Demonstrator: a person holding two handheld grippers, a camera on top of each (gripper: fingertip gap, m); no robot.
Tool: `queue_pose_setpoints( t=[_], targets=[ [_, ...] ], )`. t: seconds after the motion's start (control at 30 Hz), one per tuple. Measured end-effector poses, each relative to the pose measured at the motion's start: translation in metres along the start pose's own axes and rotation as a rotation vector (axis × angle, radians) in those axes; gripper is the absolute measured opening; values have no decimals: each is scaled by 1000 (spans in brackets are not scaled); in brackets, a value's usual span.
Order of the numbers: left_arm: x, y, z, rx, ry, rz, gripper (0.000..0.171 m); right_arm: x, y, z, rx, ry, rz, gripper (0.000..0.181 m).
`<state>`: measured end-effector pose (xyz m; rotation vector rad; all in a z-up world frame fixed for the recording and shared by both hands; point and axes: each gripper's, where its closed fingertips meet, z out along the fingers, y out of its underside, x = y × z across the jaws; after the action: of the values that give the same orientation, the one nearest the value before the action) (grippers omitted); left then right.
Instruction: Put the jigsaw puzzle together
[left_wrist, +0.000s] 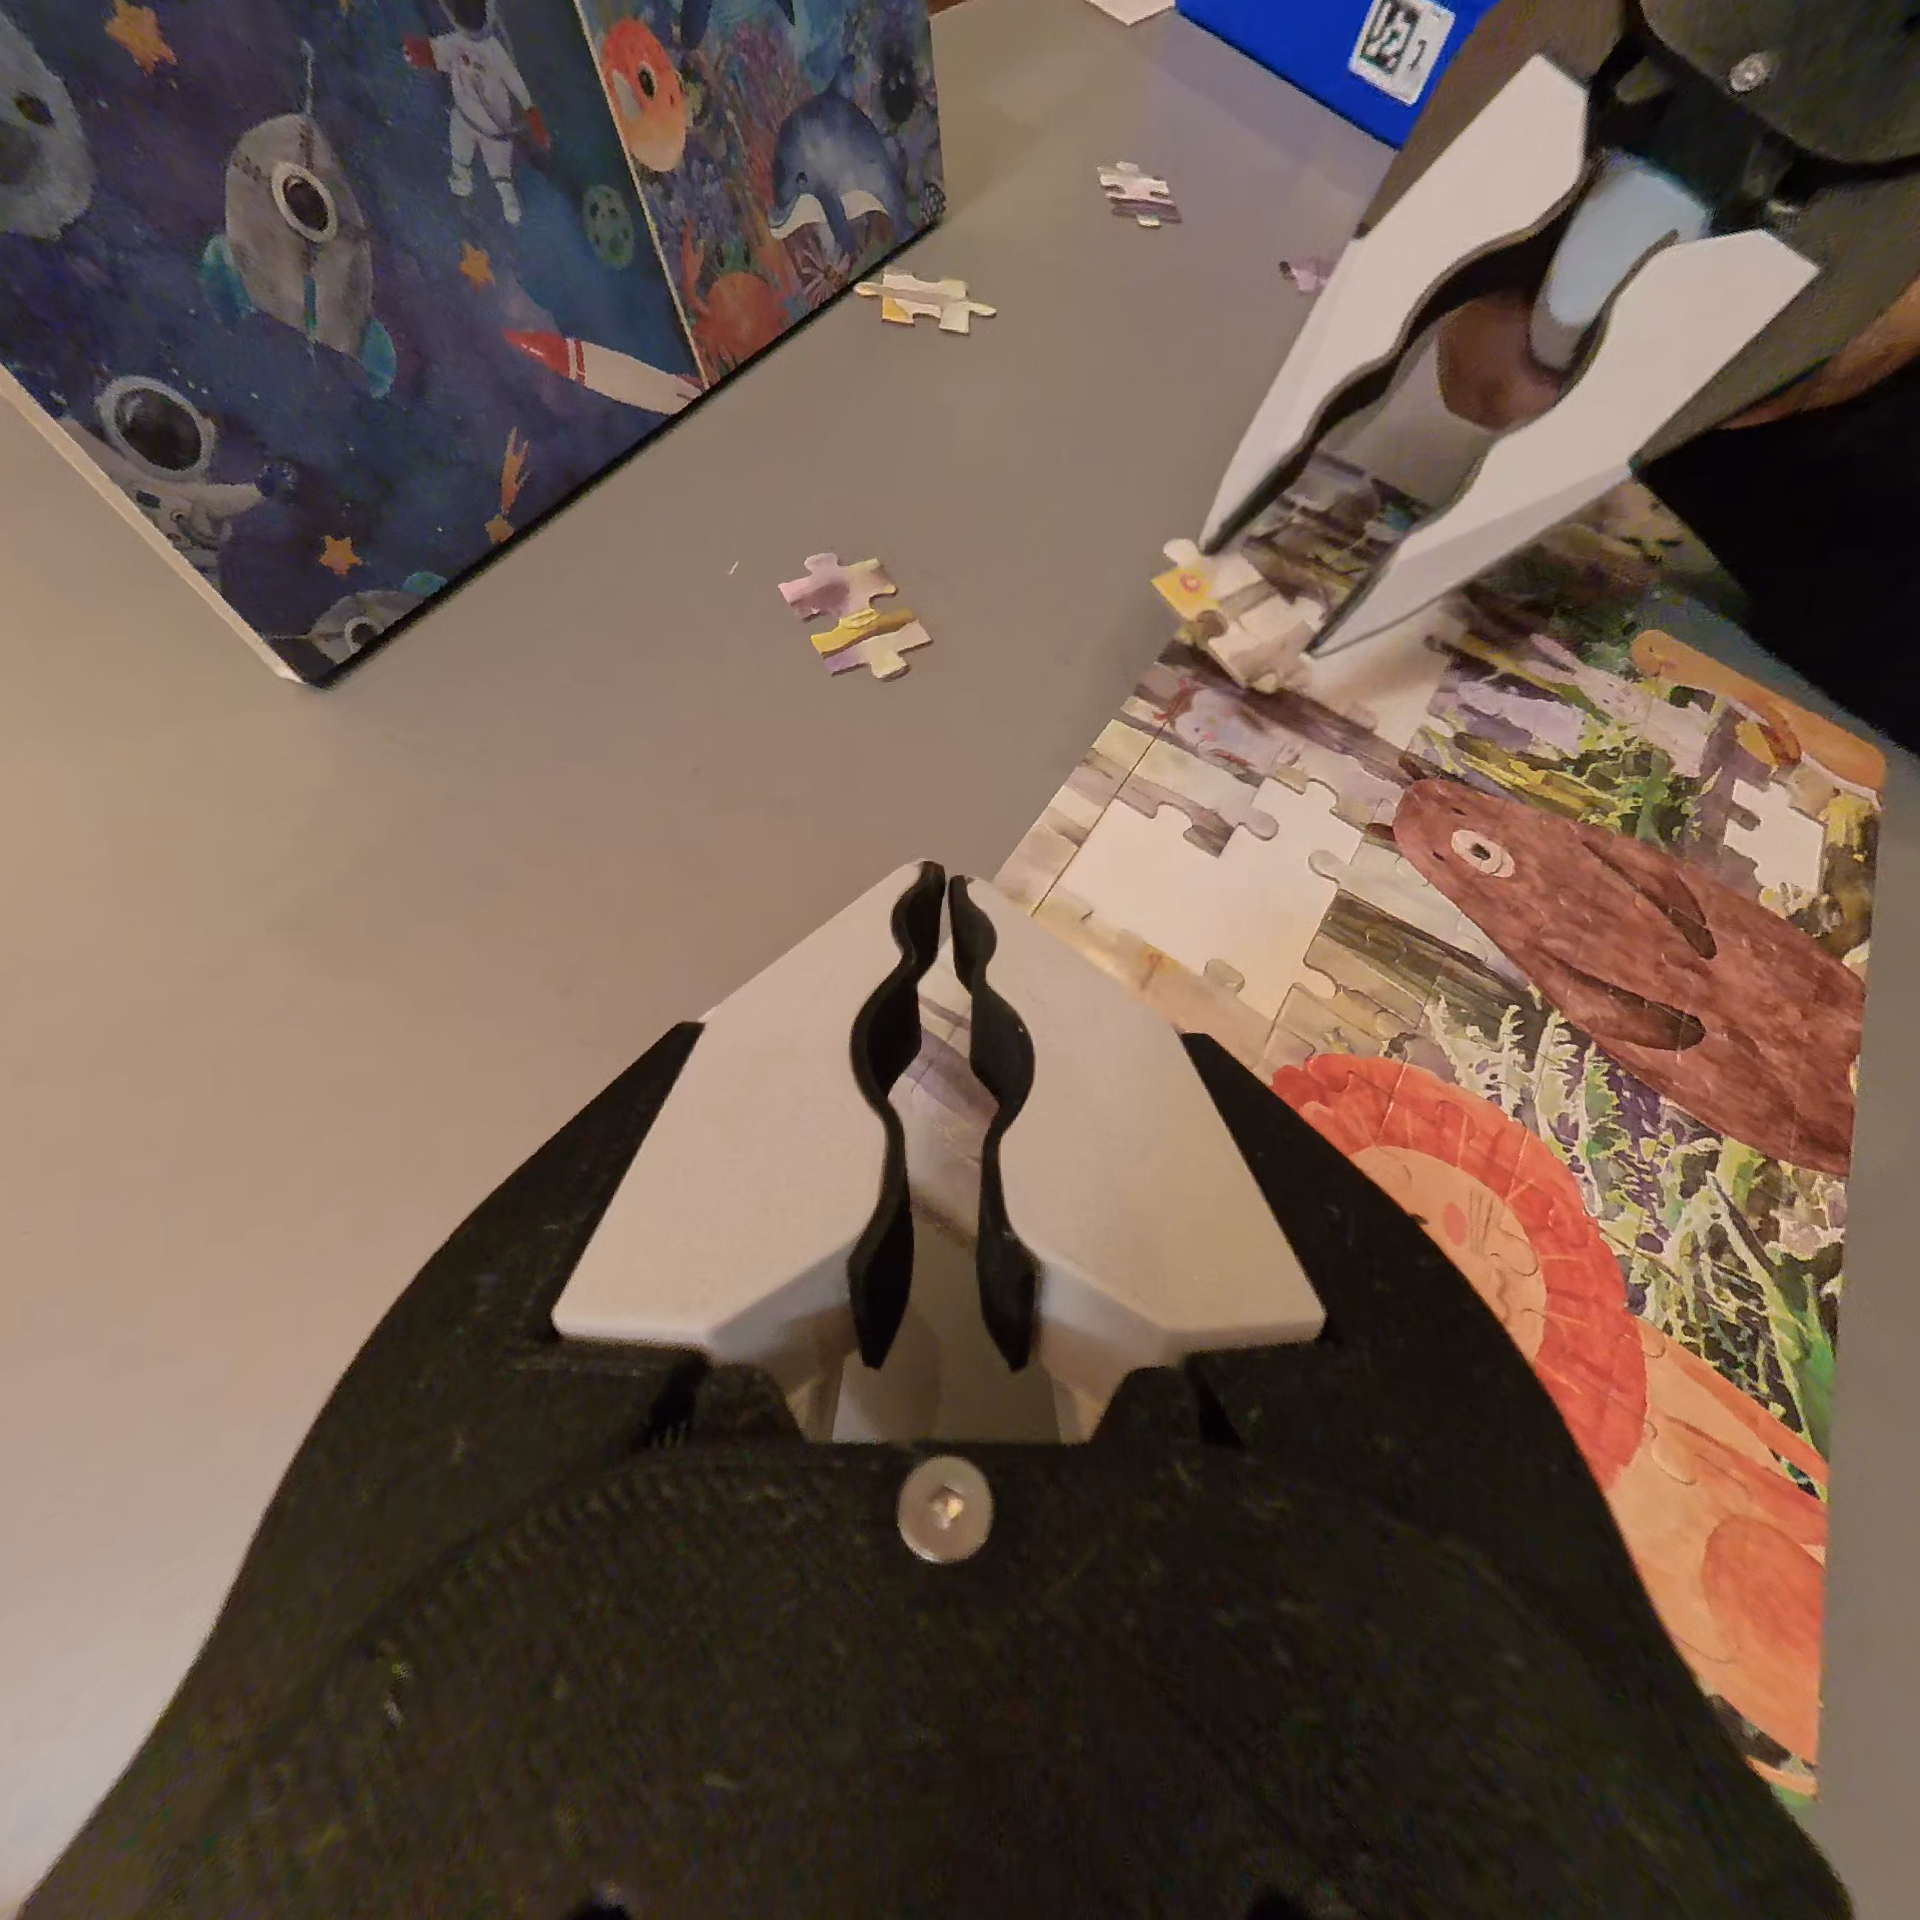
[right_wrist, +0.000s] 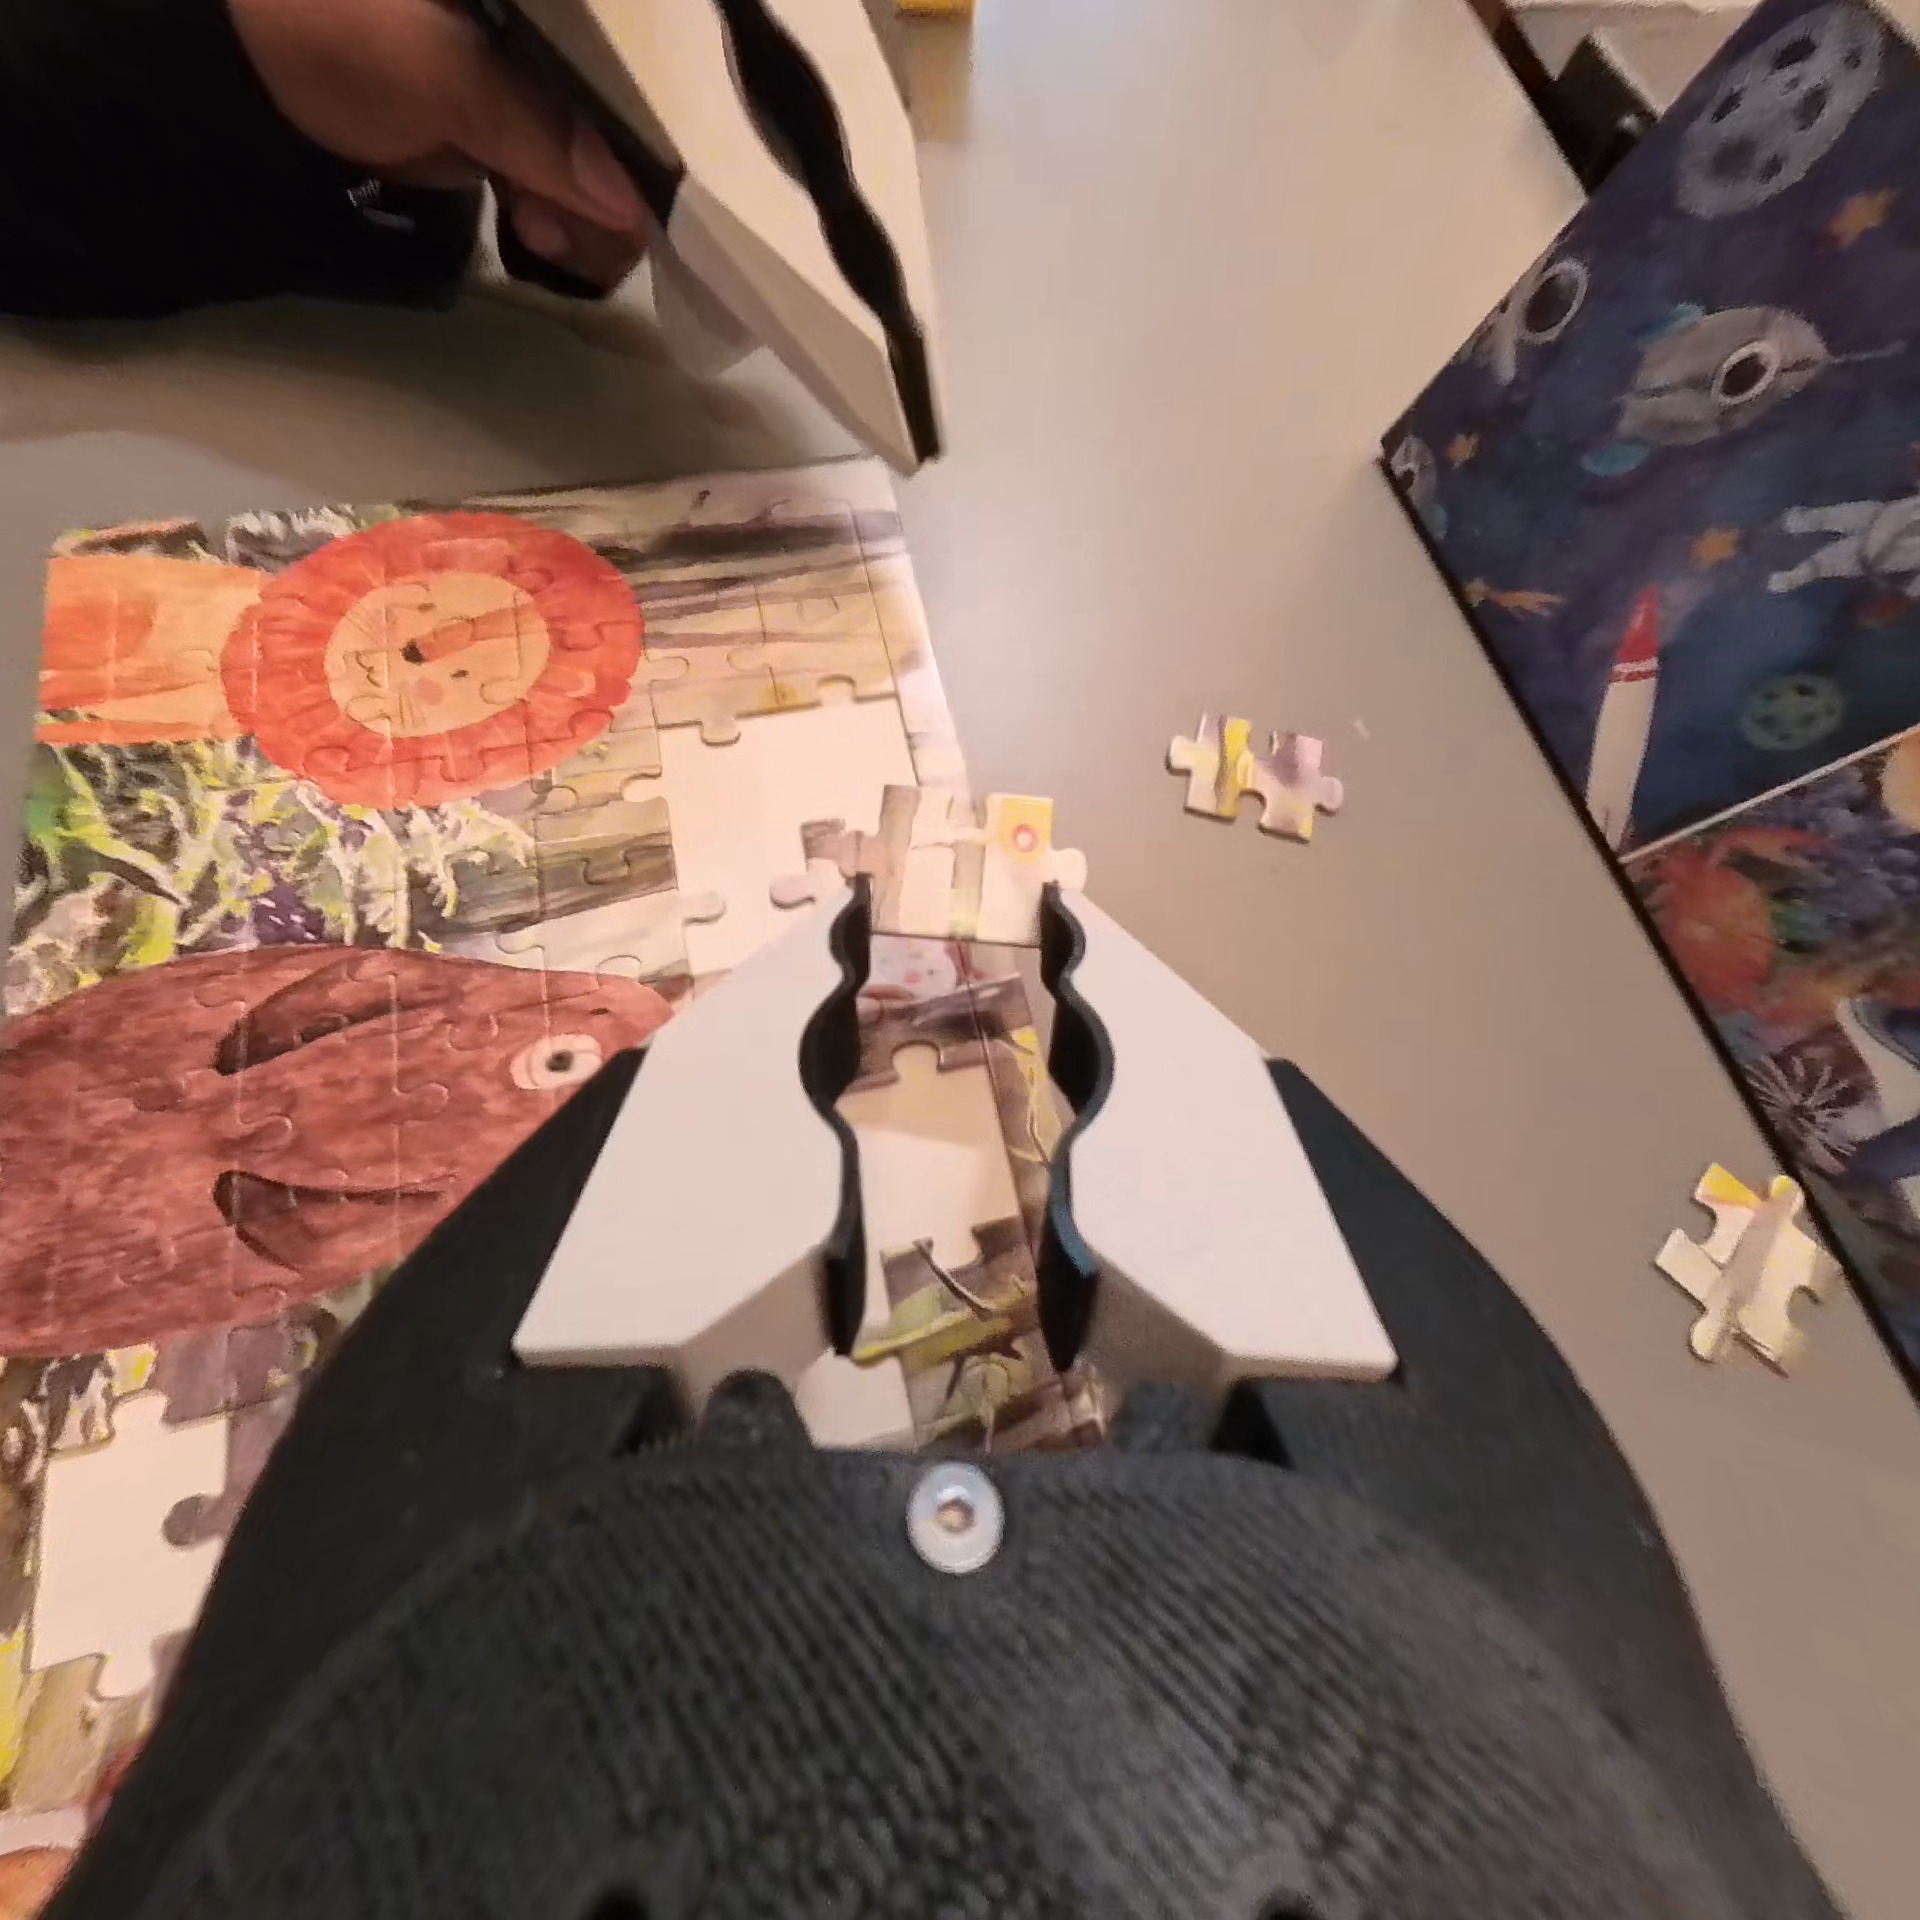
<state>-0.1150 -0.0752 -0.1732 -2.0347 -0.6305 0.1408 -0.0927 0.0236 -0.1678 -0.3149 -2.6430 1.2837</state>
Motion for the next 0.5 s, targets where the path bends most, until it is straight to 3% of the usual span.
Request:
queue_pose_setpoints(
  t=[0.1, 0.3, 0.5],
  targets=[
    [12, -5, 1, 29, 71, -20, 2, -13, -11, 4, 60, -69, 12, 31],
    [27, -9, 2, 44, 172, -61, 15, -46, -11, 35, -14, -124, -117, 31],
    [53, -16, -3, 73, 465, -363, 24, -52, -30, 35, 47, -34, -288, 31]
  ],
)
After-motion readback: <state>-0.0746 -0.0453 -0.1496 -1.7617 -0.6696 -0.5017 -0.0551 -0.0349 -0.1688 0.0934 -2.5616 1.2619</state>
